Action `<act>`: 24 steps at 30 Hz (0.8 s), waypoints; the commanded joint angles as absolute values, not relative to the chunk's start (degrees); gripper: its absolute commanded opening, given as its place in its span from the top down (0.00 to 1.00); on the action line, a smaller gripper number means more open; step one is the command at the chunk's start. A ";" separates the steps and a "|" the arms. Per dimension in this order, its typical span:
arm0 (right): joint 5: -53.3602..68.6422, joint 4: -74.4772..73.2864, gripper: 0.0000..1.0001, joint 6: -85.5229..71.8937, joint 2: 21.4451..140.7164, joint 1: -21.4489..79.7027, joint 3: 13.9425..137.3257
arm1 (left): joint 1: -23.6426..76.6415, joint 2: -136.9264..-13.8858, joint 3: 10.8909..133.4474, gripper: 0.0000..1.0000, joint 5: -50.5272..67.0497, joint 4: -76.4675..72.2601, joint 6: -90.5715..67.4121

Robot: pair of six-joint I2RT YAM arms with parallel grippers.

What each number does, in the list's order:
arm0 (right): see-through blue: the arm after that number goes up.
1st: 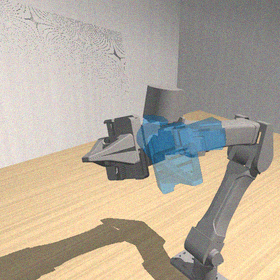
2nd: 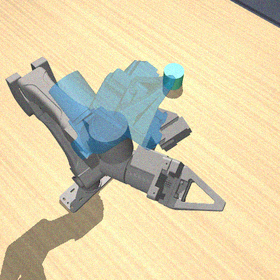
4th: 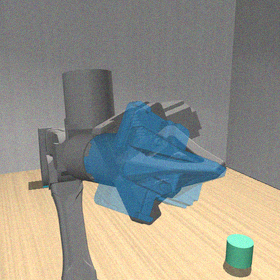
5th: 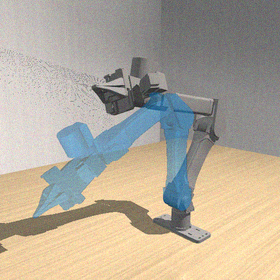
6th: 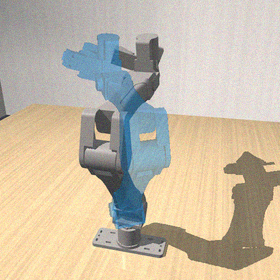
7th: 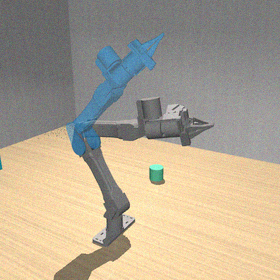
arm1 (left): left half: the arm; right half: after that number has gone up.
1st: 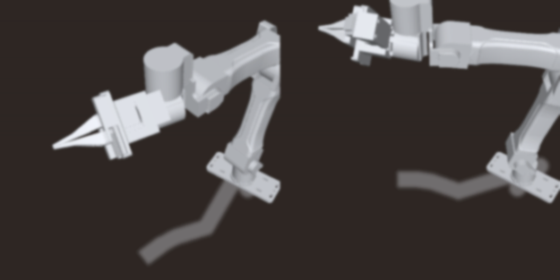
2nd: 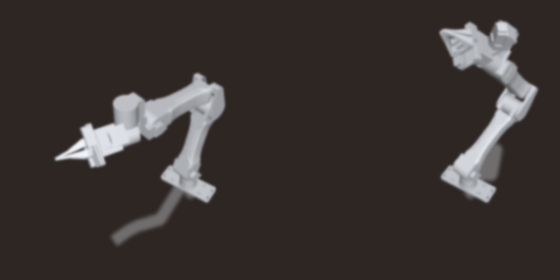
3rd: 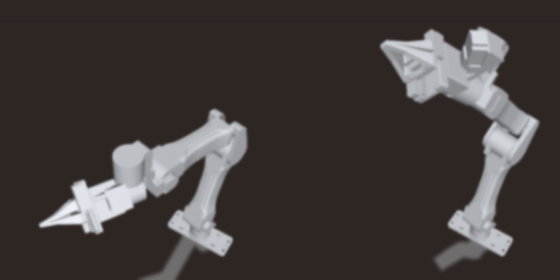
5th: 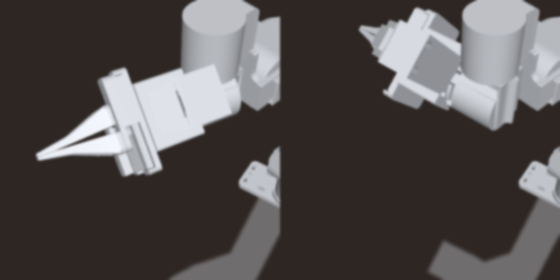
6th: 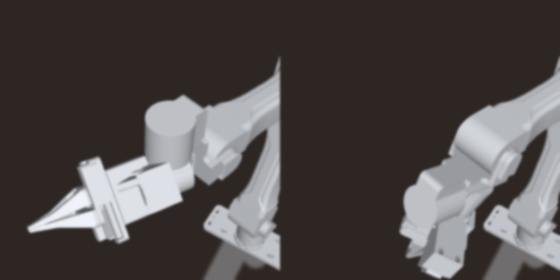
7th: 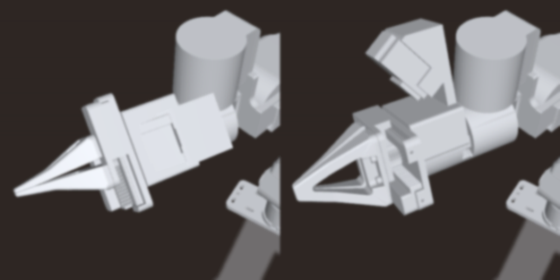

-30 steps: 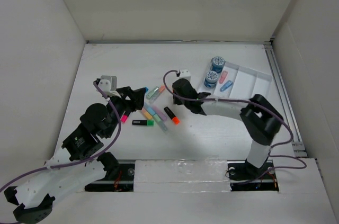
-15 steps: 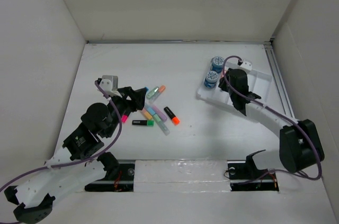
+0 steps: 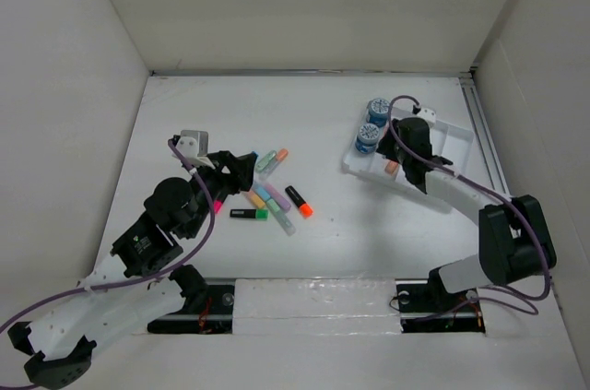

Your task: Organize the desk

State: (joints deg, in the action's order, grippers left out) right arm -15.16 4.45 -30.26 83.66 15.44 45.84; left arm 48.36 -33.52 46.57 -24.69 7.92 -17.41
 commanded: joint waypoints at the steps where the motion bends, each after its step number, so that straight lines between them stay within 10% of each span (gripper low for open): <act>1: -15.12 7.98 0.46 -30.59 79.63 19.14 47.38 | 48.25 -33.13 46.58 0.40 -25.14 5.45 -17.05; 2: -13.81 9.39 0.56 -30.41 79.28 20.64 46.94 | 48.25 -33.05 46.58 0.40 -25.05 5.45 -16.96; 3: -9.62 12.45 0.86 -29.45 80.32 26.22 47.28 | 48.25 -32.96 46.58 0.40 -25.05 5.45 -17.05; 6: -8.26 11.96 1.00 -28.92 84.10 30.91 51.12 | 48.25 -32.78 46.58 0.40 -25.22 5.54 -17.05; 24: -3.95 2.03 0.59 -28.56 124.18 51.50 91.40 | 48.25 -28.39 45.70 0.41 -30.32 5.45 -18.46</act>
